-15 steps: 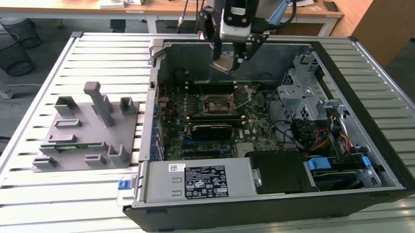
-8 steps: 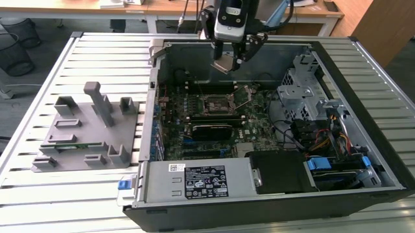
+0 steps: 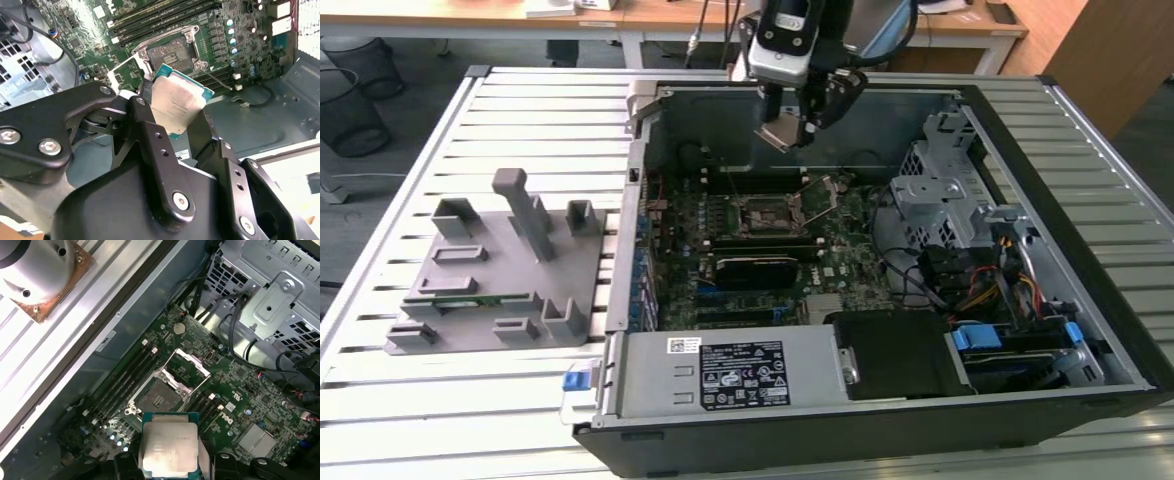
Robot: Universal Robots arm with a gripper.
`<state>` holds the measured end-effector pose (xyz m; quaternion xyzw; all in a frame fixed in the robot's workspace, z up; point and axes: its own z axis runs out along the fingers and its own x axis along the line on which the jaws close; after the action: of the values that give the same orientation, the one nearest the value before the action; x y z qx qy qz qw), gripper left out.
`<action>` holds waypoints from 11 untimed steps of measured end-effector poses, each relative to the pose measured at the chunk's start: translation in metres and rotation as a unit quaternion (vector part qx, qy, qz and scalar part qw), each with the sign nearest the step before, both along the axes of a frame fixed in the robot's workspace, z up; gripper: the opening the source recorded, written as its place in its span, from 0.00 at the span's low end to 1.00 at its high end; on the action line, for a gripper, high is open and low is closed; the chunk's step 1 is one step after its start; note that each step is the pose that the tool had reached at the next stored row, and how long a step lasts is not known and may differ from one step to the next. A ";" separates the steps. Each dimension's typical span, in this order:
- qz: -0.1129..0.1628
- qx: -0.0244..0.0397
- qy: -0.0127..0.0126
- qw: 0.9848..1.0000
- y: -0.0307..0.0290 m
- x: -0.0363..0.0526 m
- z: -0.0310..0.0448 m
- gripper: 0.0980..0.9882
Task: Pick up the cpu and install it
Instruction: 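Place the cpu into insertion slot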
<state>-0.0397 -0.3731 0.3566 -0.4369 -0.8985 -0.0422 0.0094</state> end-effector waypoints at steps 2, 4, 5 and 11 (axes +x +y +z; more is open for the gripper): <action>-0.013 0.000 0.000 1.000 0.0003 0.0000 -0.0003 0.48; -0.027 0.000 0.000 1.000 0.0005 0.0000 -0.0006 0.48; -0.034 0.000 0.000 0.999 0.0007 0.0000 -0.0007 0.48; -0.063 0.000 0.000 0.998 0.0026 0.0000 -0.0013 0.48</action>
<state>-0.0397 -0.3705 0.3553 -0.4930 -0.8690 -0.0424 0.0065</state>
